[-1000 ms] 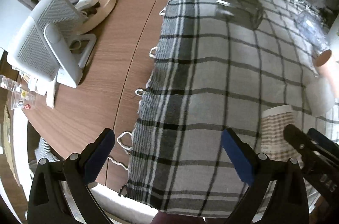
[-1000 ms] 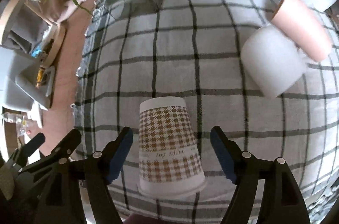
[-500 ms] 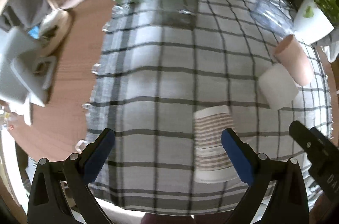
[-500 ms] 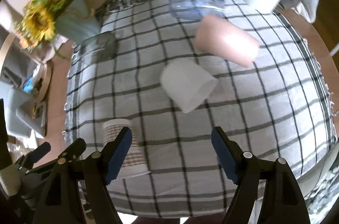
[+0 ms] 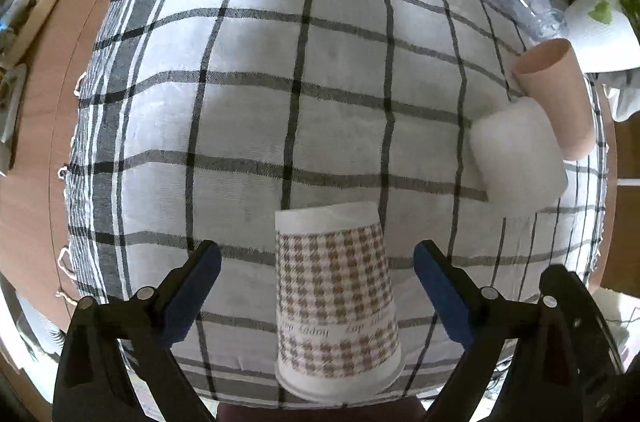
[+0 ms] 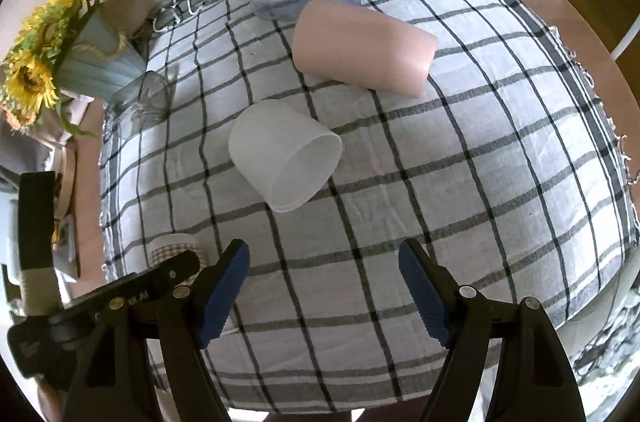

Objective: Flip cup upside down

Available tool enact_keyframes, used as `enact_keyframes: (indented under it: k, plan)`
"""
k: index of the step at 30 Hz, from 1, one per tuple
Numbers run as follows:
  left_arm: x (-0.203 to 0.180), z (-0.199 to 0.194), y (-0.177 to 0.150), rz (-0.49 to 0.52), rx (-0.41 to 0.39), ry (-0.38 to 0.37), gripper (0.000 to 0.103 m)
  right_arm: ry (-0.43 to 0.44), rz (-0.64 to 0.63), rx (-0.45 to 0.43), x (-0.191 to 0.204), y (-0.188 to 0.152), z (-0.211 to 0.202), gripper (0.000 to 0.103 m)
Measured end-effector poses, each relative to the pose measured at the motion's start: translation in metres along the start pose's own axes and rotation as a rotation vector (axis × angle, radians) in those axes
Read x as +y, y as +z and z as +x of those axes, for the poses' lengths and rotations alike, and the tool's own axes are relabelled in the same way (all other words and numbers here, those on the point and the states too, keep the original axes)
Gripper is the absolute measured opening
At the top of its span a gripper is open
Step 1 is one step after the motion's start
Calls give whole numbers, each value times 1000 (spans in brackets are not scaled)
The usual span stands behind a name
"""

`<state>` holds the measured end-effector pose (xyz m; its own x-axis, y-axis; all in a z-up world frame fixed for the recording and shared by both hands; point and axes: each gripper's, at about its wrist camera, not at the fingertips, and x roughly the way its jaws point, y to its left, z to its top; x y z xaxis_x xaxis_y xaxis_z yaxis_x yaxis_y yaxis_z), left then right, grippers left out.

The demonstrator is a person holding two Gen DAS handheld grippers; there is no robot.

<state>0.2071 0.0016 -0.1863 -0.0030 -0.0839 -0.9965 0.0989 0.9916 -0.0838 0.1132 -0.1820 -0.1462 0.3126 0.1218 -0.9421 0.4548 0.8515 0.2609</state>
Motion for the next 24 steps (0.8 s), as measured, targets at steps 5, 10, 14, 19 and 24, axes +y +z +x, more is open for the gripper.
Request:
enact_keyframes:
  k: [5, 10, 14, 19, 24]
  plan:
    - [-3, 9, 10, -21, 21, -9, 86, -4, -7, 8, -2, 1, 4, 77]
    - [-9, 18, 14, -21, 41, -5, 60, -7, -3, 17, -4, 1, 6, 77]
    - [-12, 13, 16, -11, -13, -15, 56, -14, -6, 15, -7, 1, 4, 77]
    - [-12, -10, 13, -13, -91, -2, 56, -1, -10, 7, -8, 0, 0, 77]
    - [-18, -37, 15, 13, -215, 32, 56, 9, -18, -25, -6, 1, -11, 77]
